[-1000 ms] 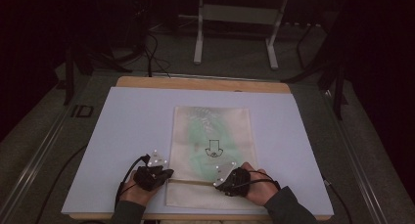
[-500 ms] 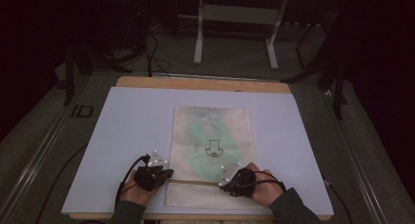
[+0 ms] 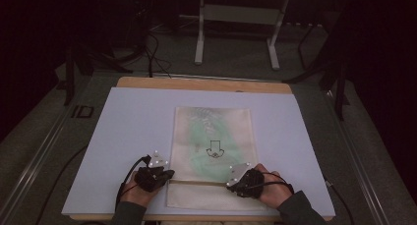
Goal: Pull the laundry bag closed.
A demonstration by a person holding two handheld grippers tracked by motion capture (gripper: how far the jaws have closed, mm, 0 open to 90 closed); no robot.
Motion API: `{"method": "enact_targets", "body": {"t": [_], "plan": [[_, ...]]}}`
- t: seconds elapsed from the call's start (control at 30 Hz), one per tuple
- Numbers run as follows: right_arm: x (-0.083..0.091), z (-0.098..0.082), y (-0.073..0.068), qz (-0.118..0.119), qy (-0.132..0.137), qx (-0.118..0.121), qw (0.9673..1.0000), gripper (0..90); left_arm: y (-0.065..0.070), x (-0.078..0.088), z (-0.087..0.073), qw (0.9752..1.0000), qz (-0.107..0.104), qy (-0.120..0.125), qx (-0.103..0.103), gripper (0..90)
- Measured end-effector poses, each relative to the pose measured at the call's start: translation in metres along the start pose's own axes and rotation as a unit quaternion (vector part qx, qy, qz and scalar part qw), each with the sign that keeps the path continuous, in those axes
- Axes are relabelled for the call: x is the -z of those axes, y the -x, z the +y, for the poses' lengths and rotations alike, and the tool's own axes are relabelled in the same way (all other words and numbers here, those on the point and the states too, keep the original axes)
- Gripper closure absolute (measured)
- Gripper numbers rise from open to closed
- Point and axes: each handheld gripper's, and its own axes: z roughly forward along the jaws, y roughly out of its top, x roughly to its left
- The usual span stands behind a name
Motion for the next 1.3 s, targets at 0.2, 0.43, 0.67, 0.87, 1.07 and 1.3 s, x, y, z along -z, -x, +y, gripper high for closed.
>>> {"method": "enact_targets", "body": {"t": [0.2, 0.43, 0.67, 0.87, 1.07, 1.3], "plan": [[0.003, -0.006, 0.002, 0.001, 0.005, -0.003, 1.0, 82.6, 0.0, 0.0, 0.0, 1.0, 0.001, 0.0, -0.001, 89.6], [0.007, -0.013, 0.002, -0.003, 0.003, -0.012, 0.9999, 82.7, 0.0, 0.0, 0.0, 1.0, 0.0, 0.0, 0.0, 89.6], [0.012, -0.02, 0.004, -0.008, 0.004, -0.021, 0.9997, 82.7, 0.0, 0.0, 0.0, 1.0, 0.0, 0.0, 0.0, 89.7], [0.015, -0.023, 0.003, -0.01, 0.003, -0.028, 0.9995, 82.7, 0.0, 0.0, 0.0, 1.0, 0.0, -0.001, 0.0, 89.6], [0.018, -0.028, 0.005, -0.012, 0.001, -0.031, 0.9994, 82.6, 0.0, 0.0, 0.0, 1.0, -0.001, -0.001, 0.0, 89.7], [0.021, -0.035, 0.006, -0.012, 0.0, -0.038, 0.9992, 82.6, 0.0, 0.0, 0.0, 1.0, 0.0, -0.002, -0.001, 89.7]]}}
